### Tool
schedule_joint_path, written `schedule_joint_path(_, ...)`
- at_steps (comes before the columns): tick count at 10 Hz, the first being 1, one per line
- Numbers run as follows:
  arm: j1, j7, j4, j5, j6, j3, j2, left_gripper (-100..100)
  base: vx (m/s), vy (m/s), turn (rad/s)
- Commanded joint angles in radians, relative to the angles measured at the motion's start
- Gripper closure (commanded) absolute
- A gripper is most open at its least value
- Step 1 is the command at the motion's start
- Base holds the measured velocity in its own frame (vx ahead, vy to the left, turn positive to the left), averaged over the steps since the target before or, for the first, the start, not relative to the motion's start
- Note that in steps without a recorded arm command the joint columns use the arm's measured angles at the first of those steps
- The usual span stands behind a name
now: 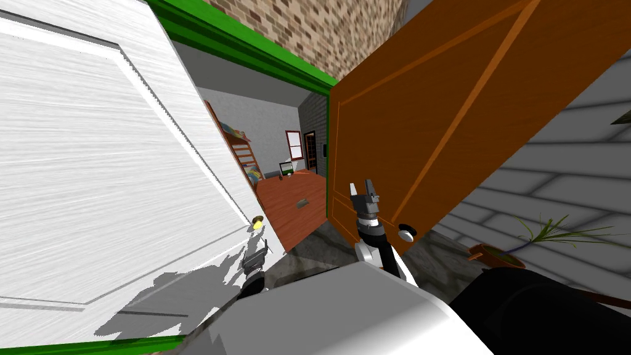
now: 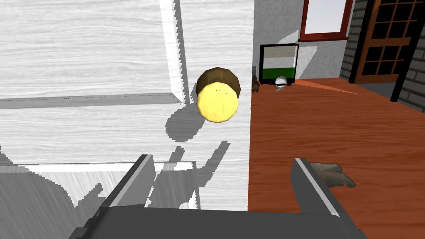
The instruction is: Pull the door open
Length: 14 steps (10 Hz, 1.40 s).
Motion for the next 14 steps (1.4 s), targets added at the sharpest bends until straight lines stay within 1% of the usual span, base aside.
schedule_joint_path(1,-0.003,0.031,0.027,0.023,-0.008,-0.002,0.005,-100,0.142,0.04,-0.061)
schedule_joint_path(2,0.0,0.018,0.015,0.014,-0.006,-0.001,0.003,-100,0.068,0.017,-0.011)
schedule_joint_path(3,0.005,0.052,0.033,0.019,-0.016,0.001,0.025,-100,0.102,0.008,-0.059)
schedule_joint_path(4,0.009,0.071,0.045,0.021,-0.022,0.003,0.04,-100,0.213,0.013,-0.089)
schedule_joint_path(5,0.011,0.083,0.051,0.023,-0.026,0.003,0.048,-100,0.182,-0.005,-0.048)
schedule_joint_path(7,0.02,0.132,0.079,0.029,-0.041,0.007,0.085,-100,0.16,0.011,-0.063)
schedule_joint_path(8,0.022,0.145,0.087,0.03,-0.045,0.008,0.094,-100,0.185,0.015,-0.054)
schedule_joint_path(9,0.027,0.17,0.101,0.033,-0.053,0.01,0.113,-100,0.158,0.023,-0.069)
schedule_joint_path(10,0.029,0.182,0.108,0.035,-0.057,0.011,0.122,-100,0.132,0.017,-0.055)
schedule_joint_path(11,0.033,0.204,0.121,0.037,-0.064,0.013,0.138,-100,0.137,0.019,-0.051)
schedule_joint_path(12,0.035,0.214,0.126,0.039,-0.067,0.013,0.145,-100,0.124,0.013,-0.047)
schedule_joint_path(14,0.04,0.242,0.142,0.042,-0.076,0.015,0.166,-100,0.127,-0.001,-0.042)
